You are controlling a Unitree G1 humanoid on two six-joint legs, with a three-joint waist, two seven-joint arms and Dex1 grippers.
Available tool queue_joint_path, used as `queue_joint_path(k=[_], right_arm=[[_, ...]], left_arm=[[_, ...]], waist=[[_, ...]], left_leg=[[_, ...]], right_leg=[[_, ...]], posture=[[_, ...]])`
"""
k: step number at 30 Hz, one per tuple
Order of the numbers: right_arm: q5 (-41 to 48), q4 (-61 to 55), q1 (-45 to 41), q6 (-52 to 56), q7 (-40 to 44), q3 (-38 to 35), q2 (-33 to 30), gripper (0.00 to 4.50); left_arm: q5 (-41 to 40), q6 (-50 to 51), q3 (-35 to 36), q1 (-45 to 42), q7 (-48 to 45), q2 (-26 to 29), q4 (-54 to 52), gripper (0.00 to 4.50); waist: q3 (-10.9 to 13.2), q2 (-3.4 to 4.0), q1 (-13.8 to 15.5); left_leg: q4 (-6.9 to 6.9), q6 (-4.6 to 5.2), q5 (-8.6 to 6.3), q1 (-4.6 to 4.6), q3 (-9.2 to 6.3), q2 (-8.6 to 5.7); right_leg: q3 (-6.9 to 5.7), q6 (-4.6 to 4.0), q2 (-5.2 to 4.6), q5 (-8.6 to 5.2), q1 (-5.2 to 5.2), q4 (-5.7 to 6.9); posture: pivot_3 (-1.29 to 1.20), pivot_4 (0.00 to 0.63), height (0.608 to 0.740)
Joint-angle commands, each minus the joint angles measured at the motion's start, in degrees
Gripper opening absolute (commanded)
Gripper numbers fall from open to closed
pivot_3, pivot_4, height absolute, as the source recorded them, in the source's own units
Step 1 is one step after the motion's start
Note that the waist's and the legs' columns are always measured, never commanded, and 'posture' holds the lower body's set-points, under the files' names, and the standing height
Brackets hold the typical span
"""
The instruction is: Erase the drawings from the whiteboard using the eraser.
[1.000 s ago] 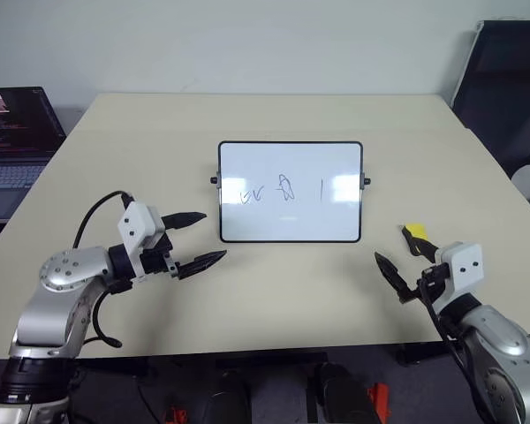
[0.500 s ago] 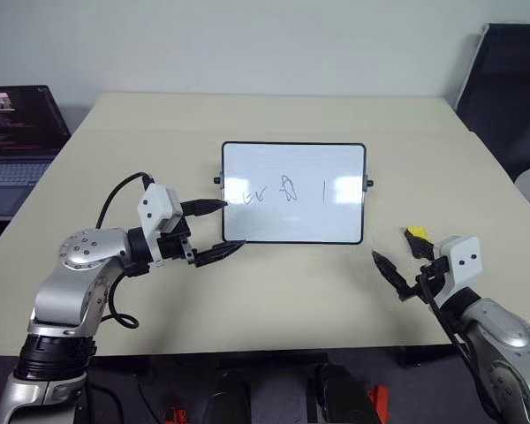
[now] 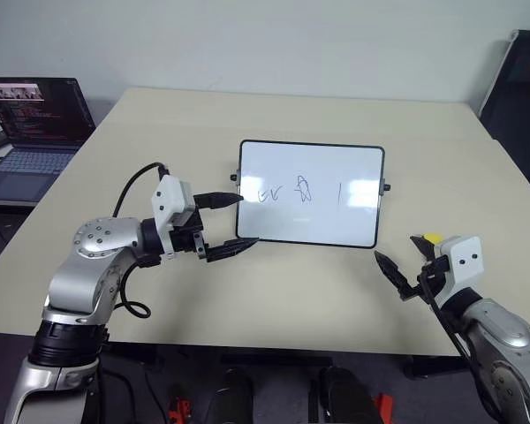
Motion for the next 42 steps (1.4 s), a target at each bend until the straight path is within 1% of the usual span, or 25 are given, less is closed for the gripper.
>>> queue_joint_path(k=[1,7,10,13,22,25,32,36,39,40,42], right_arm=[[2.37,-2.98,-0.56,3.53,0.15,-4.33,-1.96,4.43],[8.00,-3.16,-1.20,8.89,0.66,-11.05,-3.55,4.43],[9.84,-2.81,-1.43,12.54,0.32,-12.86,-4.62,4.43],[10.83,-0.83,-3.35,15.21,-1.84,-14.37,-4.07,4.43],[8.11,12.58,-13.64,17.88,-6.64,-15.41,-4.25,4.43],[6.89,18.74,-16.38,17.34,-6.49,-14.60,-5.05,4.43],[5.14,27.13,-18.62,16.59,-4.64,-13.65,-6.11,4.43],[4.35,28.61,-18.34,16.52,-3.19,-13.11,-6.40,4.43],[3.47,29.34,-18.43,16.01,-2.97,-12.61,-6.20,3.82],[3.16,29.68,-18.49,15.81,-2.97,-12.33,-6.07,3.53],[2.04,30.40,-18.55,15.04,-3.20,-11.37,-5.90,2.79]], left_arm=[[0.28,-1.29,-1.31,-3.45,-2.69,-0.22,1.48,4.50],[0.21,-1.78,-4.47,-8.77,-7.23,-2.07,4.74,4.50],[0.15,-1.79,-6.58,-10.51,-10.20,-3.17,5.67,4.50],[0.47,-2.28,-8.50,-12.53,-13.07,-4.29,7.31,4.50],[0.92,-2.63,-12.83,-19.01,-21.10,-6.94,11.74,4.50],[1.10,-3.36,-13.22,-21.10,-21.41,-8.46,13.15,4.50],[1.33,-3.68,-13.01,-19.83,-21.05,-9.10,12.32,4.50],[1.22,-3.42,-12.51,-19.37,-20.39,-8.93,11.94,4.50],[1.24,-3.42,-12.15,-18.98,-20.00,-8.70,11.72,4.50],[1.28,-3.43,-11.96,-18.79,-19.78,-8.56,11.74,4.50],[1.46,-3.54,-11.55,-18.27,-19.42,-8.12,11.91,4.50]], waist=[[0.00,0.00,0.07],[0.00,-0.01,0.62],[0.00,-0.01,0.65],[0.00,-0.01,0.60],[-0.01,-0.01,0.55],[-0.01,-0.01,0.57],[-0.01,0.01,0.51],[-0.01,0.02,0.51],[-0.02,0.02,0.51],[-0.02,0.02,0.51],[-0.02,0.02,0.49]], left_leg=[[0.00,0.01,0.00,0.00,0.06,0.02],[0.00,0.01,0.00,0.00,0.20,0.04],[0.00,0.01,0.00,0.00,0.21,0.04],[0.01,0.01,0.00,0.00,0.22,0.04],[0.05,0.02,0.01,0.01,0.25,0.05],[0.03,0.02,0.01,0.00,0.27,0.05],[0.03,0.03,0.01,0.01,0.29,0.05],[0.04,0.04,0.02,0.01,0.30,0.05],[0.04,0.04,0.02,0.01,0.30,0.05],[0.04,0.04,0.02,0.02,0.30,0.05],[0.05,0.04,0.02,0.02,0.30,0.05]], right_leg=[[0.03,0.02,0.00,-0.04,-0.01,0.00],[0.12,0.10,0.00,-0.19,0.00,0.01],[0.13,0.11,0.00,-0.19,0.00,0.01],[0.14,0.10,0.00,-0.19,0.01,0.01],[0.16,0.11,0.00,-0.19,0.04,0.03],[0.16,0.12,0.01,-0.20,0.04,0.03],[0.18,0.21,0.01,-0.26,0.06,0.08],[0.19,0.21,0.01,-0.26,0.06,0.10],[0.19,0.21,0.01,-0.26,0.06,0.11],[0.19,0.21,0.01,-0.26,0.06,0.11],[0.19,0.21,0.01,-0.26,0.06,0.11]], posture=[[0.00,0.150,0.740],[0.00,0.150,0.740],[0.00,0.150,0.740],[0.00,0.150,0.740],[0.00,0.150,0.740],[0.00,0.150,0.740],[0.00,0.150,0.740],[0.00,0.150,0.740],[0.00,0.150,0.740],[0.00,0.150,0.740],[0.00,0.150,0.740]])
